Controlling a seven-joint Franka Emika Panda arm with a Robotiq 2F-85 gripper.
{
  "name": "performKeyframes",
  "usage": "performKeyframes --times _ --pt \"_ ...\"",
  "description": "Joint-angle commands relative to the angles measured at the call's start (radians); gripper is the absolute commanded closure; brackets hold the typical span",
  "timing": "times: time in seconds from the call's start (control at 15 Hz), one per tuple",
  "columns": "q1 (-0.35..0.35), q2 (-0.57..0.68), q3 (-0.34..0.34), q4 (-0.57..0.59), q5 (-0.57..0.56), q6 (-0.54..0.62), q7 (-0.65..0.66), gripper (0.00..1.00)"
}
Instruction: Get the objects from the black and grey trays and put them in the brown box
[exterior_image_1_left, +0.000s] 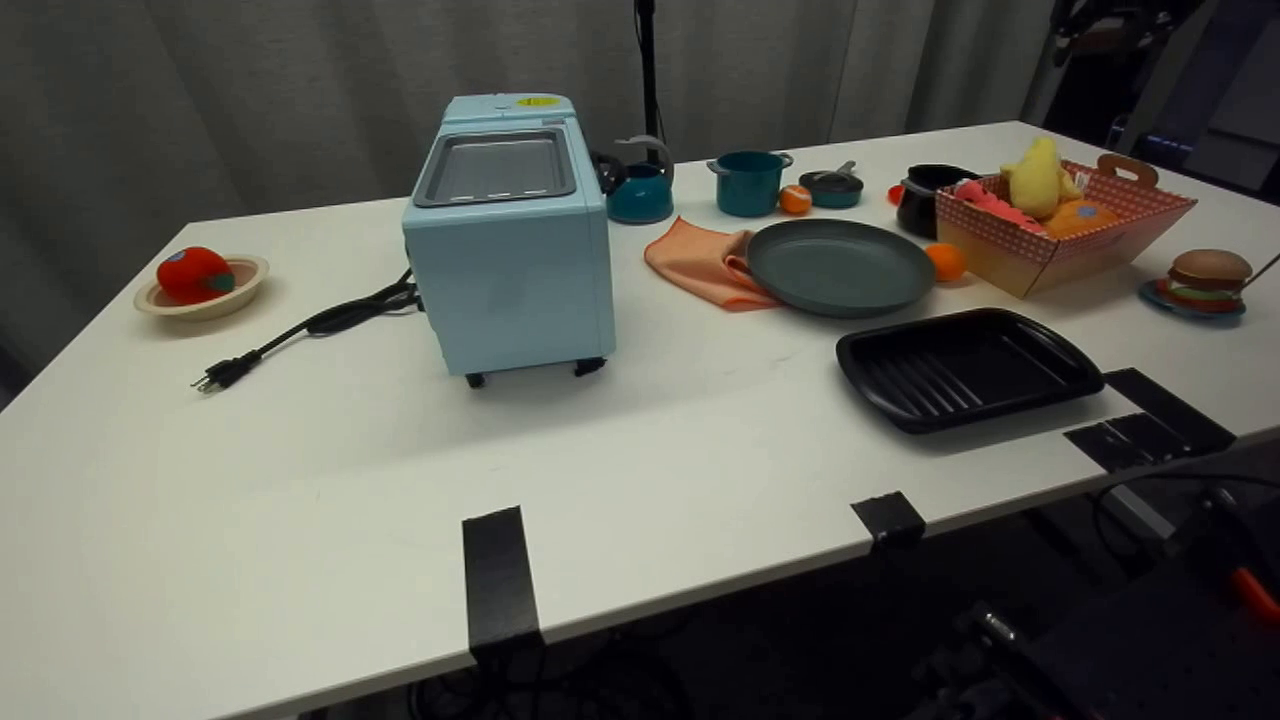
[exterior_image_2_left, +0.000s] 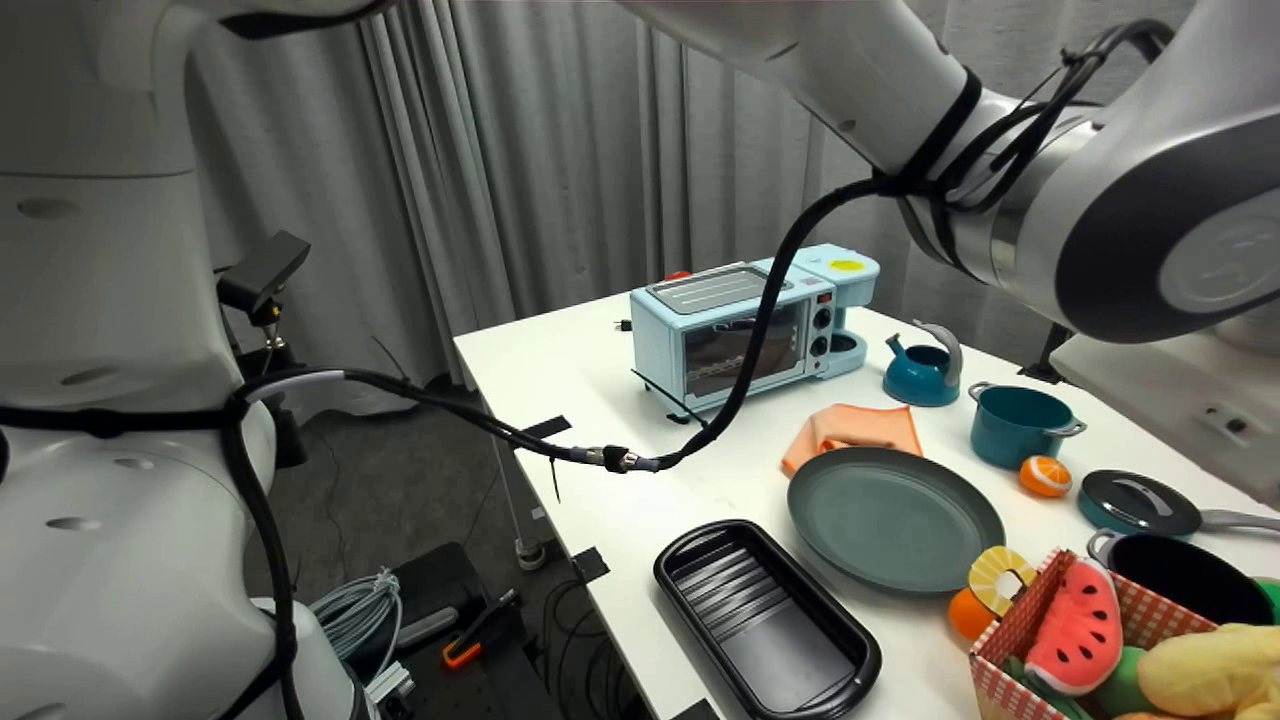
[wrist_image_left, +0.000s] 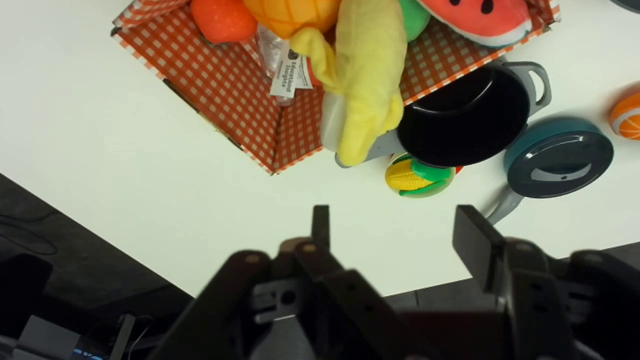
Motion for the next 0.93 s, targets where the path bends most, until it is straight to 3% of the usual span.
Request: performKeyframes --times 0.0,0.87 --pt "0.012 -0.027 0.012 -0.048 -0.024 0.041 0.011 0.02" --pt "0.019 -0.029 0.029 -0.060 -0.012 0.043 0.004 0.00"
